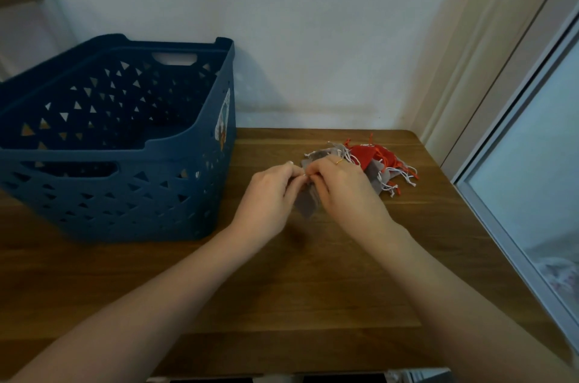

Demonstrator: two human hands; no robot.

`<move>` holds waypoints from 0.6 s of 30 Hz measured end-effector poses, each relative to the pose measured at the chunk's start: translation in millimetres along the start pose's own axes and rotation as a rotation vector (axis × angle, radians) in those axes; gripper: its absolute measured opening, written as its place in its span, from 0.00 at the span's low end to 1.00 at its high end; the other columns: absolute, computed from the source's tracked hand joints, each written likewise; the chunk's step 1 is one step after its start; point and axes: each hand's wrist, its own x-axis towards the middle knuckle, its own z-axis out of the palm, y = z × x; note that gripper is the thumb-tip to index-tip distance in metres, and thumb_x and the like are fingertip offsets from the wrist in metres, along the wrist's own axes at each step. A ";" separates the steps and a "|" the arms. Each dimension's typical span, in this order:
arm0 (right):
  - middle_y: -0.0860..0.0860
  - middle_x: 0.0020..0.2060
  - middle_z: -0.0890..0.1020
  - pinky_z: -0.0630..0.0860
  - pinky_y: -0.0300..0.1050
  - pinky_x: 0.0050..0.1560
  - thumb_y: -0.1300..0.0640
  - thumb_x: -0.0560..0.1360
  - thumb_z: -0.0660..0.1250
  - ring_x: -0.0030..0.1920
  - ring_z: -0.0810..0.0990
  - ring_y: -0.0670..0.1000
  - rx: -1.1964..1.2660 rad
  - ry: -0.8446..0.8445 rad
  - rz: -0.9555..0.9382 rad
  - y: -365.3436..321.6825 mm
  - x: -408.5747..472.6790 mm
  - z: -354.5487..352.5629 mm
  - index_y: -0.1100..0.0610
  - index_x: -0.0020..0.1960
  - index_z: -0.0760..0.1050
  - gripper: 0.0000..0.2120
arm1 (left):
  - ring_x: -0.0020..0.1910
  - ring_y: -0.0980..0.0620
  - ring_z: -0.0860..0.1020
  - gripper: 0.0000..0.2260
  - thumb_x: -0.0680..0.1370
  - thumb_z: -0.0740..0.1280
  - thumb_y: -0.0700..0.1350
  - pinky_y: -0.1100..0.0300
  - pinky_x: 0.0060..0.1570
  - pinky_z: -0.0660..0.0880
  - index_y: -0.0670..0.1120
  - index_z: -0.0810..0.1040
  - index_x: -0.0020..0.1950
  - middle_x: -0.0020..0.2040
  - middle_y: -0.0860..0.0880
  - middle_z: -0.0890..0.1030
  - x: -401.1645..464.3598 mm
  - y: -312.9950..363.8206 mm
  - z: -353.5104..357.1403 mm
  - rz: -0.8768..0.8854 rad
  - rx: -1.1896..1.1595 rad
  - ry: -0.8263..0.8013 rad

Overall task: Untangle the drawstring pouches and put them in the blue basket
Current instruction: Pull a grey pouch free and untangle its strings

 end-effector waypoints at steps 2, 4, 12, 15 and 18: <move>0.53 0.56 0.75 0.68 0.38 0.52 0.58 0.79 0.59 0.56 0.73 0.50 -0.053 -0.053 -0.007 0.4 -0.2 -2.3 0.58 0.59 0.72 0.10 | 0.46 0.61 0.77 0.07 0.80 0.61 0.44 0.68 0.48 0.74 0.48 0.78 0.55 0.47 0.55 0.79 -0.5 0.2 2.0 -0.029 -0.060 -0.022; 0.52 0.53 0.75 0.68 0.40 0.50 0.59 0.80 0.58 0.52 0.73 0.49 -0.038 -0.084 -0.015 2.2 0.1 -7.8 0.58 0.57 0.71 0.08 | 0.43 0.64 0.77 0.06 0.79 0.61 0.44 0.72 0.45 0.74 0.49 0.77 0.52 0.43 0.56 0.79 -1.7 0.8 4.5 -0.066 -0.154 -0.030; 0.49 0.35 0.78 0.73 0.39 0.39 0.64 0.79 0.58 0.37 0.76 0.47 0.920 -0.284 0.258 15.2 2.3 -10.7 0.60 0.45 0.74 0.07 | 0.37 0.64 0.76 0.04 0.80 0.61 0.44 0.73 0.37 0.71 0.51 0.73 0.48 0.38 0.55 0.77 1.4 4.1 7.6 -0.091 -0.204 0.041; 0.50 0.34 0.78 0.72 0.39 0.38 0.65 0.78 0.58 0.36 0.75 0.48 1.114 -0.273 0.379 16.3 3.9 -8.6 0.62 0.45 0.75 0.08 | 0.36 0.66 0.75 0.04 0.80 0.61 0.43 0.74 0.35 0.70 0.51 0.69 0.52 0.36 0.56 0.76 1.4 6.5 7.2 -0.051 -0.203 0.093; 0.52 0.35 0.77 0.73 0.38 0.38 0.64 0.78 0.59 0.36 0.75 0.48 1.142 -0.243 0.383 15.3 5.0 -7.4 0.64 0.46 0.75 0.07 | 0.39 0.64 0.76 0.05 0.80 0.61 0.44 0.71 0.37 0.72 0.50 0.70 0.55 0.40 0.57 0.75 -0.8 5.2 4.6 0.040 -0.127 0.079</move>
